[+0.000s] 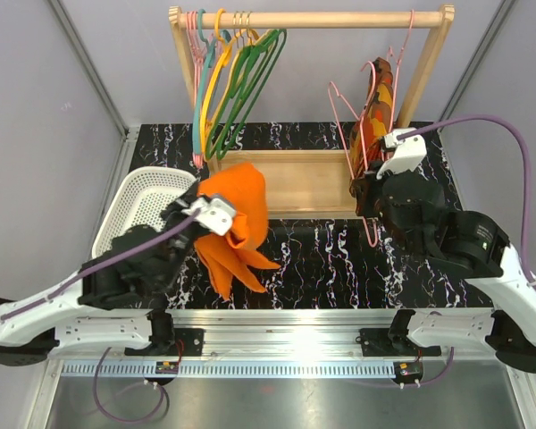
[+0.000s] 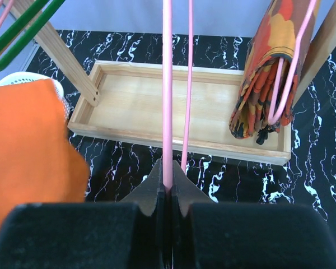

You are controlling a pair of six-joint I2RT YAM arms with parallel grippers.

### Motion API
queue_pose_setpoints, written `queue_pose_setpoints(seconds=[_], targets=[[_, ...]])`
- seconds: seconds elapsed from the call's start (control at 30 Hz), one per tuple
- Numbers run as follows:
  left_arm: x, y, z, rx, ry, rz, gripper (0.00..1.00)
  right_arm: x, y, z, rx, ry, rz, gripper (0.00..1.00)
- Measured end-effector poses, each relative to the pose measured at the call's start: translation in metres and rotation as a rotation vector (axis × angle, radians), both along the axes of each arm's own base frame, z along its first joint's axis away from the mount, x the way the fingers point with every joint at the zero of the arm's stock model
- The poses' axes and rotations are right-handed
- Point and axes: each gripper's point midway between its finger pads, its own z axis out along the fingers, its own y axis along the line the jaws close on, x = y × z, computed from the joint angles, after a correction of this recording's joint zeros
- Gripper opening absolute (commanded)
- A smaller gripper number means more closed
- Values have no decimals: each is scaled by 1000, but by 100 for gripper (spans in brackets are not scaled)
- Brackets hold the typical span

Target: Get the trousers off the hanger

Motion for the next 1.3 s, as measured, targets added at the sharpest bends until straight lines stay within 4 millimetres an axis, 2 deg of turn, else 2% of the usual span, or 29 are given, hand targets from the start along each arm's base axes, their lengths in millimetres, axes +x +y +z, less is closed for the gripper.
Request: queue_pose_setpoints(seconds=[0.17, 0.3, 0.4, 0.63, 0.73, 0.8, 0.97, 1.13, 1.2, 1.3], targets=[[-4, 51, 19, -130, -63, 51, 0, -1, -3, 2, 5, -5, -4, 0], [2, 85, 21, -144, -114, 154, 0, 1, 0, -1, -3, 1, -3, 0], [16, 96, 14, -87, -128, 239, 0, 3, 4, -4, -15, 8, -2, 0], [62, 97, -7, -13, -86, 342, 0, 5, 11, -9, -25, 24, 9, 0], [79, 118, -21, -50, -34, 402, 0, 3, 12, -9, -19, 26, 19, 0], [81, 131, -23, -86, -14, 435, 0, 2, 11, -8, -14, 25, 22, 0], [81, 152, 0, -247, -19, 475, 0, 0, 8, -5, -2, 18, 23, 0], [86, 181, 29, -371, -61, 597, 0, -1, 11, -9, -5, 27, 41, 0], [94, 190, 32, -397, -61, 652, 0, -1, 13, -11, -8, 33, 49, 0], [108, 202, 26, -425, -42, 726, 0, -1, 17, -14, -6, 36, 64, 0]])
